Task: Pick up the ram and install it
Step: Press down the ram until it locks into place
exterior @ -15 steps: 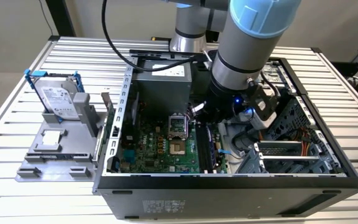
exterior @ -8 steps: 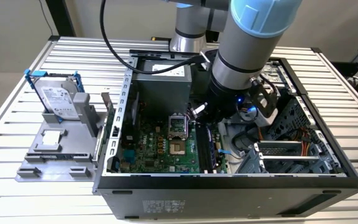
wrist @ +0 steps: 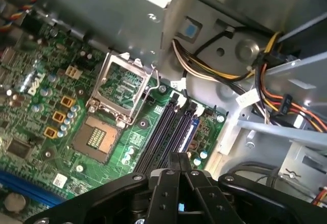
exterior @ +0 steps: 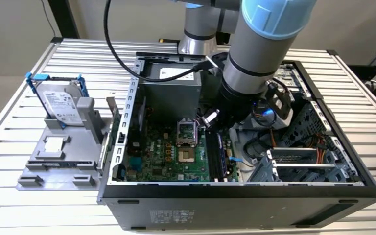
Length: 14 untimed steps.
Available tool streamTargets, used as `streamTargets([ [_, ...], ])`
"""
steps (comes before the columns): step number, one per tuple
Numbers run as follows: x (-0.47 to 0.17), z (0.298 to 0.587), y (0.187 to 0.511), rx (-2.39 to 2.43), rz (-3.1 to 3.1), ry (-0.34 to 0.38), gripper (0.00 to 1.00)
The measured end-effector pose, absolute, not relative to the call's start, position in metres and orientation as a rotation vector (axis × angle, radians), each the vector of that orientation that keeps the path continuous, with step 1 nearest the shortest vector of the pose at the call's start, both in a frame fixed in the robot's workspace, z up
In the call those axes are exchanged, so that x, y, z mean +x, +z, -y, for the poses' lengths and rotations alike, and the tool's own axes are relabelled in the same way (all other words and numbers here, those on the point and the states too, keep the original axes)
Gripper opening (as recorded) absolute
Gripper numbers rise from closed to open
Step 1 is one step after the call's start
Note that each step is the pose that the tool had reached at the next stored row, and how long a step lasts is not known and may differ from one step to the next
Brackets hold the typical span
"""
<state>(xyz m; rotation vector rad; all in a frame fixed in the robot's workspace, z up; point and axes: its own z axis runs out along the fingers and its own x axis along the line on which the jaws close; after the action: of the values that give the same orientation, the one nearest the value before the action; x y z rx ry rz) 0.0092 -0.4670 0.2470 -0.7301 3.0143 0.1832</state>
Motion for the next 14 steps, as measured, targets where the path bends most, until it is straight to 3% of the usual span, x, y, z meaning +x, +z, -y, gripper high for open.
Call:
streamTargets([
  [14, 0.0092, 0.4670, 0.2470, -1.030, -2.897, 0.151, 0.00],
])
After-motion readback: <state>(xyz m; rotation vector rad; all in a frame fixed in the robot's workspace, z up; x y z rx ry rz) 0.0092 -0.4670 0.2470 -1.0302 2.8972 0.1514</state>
